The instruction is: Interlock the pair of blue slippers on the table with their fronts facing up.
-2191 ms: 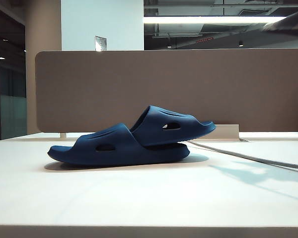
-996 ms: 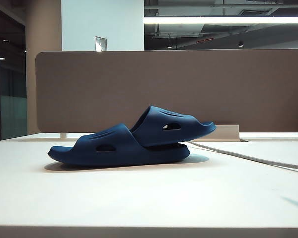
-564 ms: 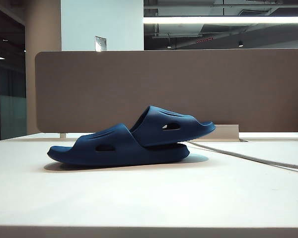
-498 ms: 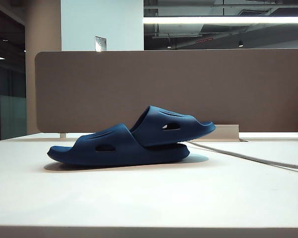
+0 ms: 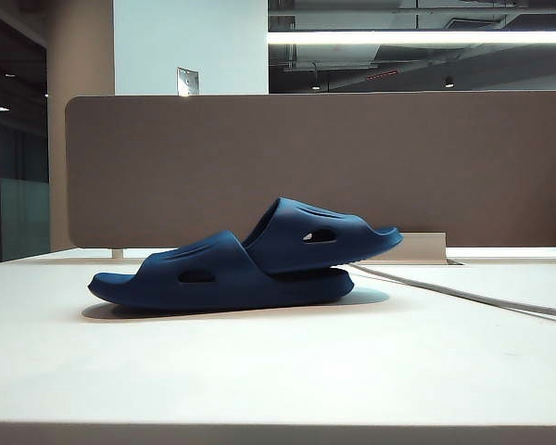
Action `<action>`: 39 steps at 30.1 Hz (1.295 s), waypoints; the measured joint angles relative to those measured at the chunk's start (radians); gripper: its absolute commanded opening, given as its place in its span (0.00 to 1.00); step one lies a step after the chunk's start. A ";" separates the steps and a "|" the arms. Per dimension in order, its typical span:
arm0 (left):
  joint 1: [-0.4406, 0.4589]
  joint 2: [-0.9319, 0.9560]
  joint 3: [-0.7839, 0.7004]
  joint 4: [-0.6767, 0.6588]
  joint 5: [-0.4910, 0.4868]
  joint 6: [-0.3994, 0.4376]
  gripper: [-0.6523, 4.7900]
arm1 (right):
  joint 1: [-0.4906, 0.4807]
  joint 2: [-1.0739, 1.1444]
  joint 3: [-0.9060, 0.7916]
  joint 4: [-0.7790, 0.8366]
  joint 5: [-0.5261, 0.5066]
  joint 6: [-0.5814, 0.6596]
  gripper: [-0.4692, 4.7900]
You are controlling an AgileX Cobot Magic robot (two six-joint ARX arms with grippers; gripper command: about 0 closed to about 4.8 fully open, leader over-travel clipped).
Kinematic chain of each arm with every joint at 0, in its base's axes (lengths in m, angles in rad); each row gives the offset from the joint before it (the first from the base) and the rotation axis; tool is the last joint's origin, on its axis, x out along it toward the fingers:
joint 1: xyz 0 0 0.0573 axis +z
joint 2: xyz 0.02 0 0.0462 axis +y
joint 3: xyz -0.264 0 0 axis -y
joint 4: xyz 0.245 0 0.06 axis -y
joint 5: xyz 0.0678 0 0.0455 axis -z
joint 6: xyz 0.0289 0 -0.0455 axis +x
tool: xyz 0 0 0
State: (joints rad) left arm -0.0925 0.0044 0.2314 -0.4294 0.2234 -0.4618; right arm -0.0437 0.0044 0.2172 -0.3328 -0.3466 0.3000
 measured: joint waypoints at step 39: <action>0.000 0.000 -0.174 0.179 -0.154 0.219 0.11 | 0.000 -0.002 -0.183 0.089 0.190 -0.050 0.36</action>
State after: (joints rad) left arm -0.0925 0.0044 0.0574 -0.2504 0.0689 -0.2424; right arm -0.0433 0.0025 0.0345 -0.2436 -0.1570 0.2501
